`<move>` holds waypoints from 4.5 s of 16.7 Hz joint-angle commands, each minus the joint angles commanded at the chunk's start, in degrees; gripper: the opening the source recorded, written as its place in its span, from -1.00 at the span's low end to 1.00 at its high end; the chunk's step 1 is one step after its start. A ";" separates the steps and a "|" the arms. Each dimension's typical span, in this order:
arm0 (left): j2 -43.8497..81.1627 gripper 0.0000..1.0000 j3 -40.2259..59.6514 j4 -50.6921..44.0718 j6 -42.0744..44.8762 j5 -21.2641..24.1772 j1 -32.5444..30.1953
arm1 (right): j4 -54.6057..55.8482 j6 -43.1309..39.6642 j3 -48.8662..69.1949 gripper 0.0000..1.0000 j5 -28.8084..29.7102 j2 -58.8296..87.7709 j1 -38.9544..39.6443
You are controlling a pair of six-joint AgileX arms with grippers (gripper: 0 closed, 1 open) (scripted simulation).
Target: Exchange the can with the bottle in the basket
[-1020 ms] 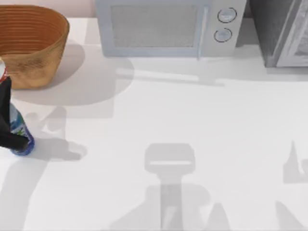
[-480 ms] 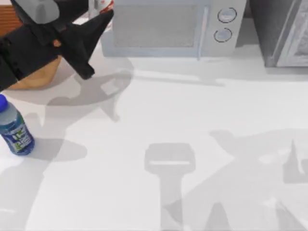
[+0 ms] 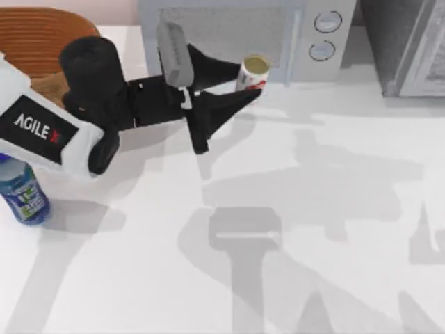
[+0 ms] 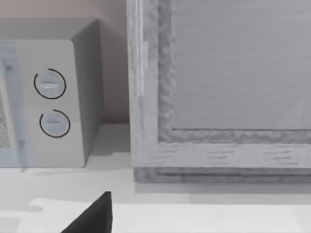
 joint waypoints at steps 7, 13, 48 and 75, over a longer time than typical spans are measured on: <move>22.04 -1.00 8.15 9.75 -1.01 9.61 -2.25 | 0.00 0.00 0.00 1.00 0.00 0.00 0.00; 23.28 -1.00 8.56 10.26 -1.11 10.13 -2.33 | 0.00 0.00 0.00 1.00 0.00 0.00 0.00; -23.04 1.00 -14.30 -17.60 -1.39 -16.40 10.57 | 0.00 0.00 0.00 1.00 0.00 0.00 0.00; -120.96 1.00 -60.40 -64.21 -2.48 -60.09 20.25 | 0.00 0.00 0.00 1.00 0.00 0.00 0.00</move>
